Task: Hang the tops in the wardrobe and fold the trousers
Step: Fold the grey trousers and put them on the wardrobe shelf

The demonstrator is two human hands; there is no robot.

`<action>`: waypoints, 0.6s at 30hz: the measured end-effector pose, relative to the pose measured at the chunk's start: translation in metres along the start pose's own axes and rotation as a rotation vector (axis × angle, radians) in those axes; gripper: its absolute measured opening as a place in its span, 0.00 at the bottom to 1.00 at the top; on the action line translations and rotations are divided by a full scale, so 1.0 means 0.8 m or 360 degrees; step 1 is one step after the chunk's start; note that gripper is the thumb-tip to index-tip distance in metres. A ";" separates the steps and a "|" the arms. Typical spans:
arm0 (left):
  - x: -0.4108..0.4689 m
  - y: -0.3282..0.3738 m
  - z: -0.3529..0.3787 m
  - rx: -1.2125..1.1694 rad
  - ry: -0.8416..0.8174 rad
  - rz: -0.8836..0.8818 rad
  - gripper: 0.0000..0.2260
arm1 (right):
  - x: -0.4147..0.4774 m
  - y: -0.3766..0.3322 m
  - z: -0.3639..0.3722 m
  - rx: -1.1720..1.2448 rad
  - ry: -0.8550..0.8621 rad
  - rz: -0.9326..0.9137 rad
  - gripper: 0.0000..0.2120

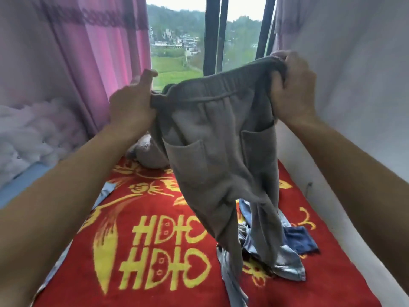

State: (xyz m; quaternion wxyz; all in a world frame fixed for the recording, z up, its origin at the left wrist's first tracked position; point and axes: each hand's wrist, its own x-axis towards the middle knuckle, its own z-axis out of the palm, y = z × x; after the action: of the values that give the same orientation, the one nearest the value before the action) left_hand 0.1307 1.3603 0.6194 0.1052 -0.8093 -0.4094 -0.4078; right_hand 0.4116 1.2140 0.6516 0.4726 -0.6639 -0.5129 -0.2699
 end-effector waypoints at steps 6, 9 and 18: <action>0.021 -0.001 -0.076 0.0029 0.0436 -0.0157 0.13 | 0.018 -0.048 -0.032 0.0051 0.0248 -0.0062 0.15; 0.018 -0.008 -0.098 -0.0110 0.0361 -0.0245 0.10 | 0.012 -0.066 -0.037 0.0019 0.0224 -0.0119 0.16; 0.001 -0.063 -0.145 -0.0398 -0.0583 -0.0300 0.15 | -0.025 -0.091 -0.014 -0.0138 -0.0108 -0.0026 0.15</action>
State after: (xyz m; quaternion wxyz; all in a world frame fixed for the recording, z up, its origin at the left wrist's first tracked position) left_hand 0.0266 1.3347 0.6868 -0.1104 -0.8346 -0.4418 -0.3099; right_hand 0.3382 1.1971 0.6651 0.4235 -0.6883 -0.5217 -0.2731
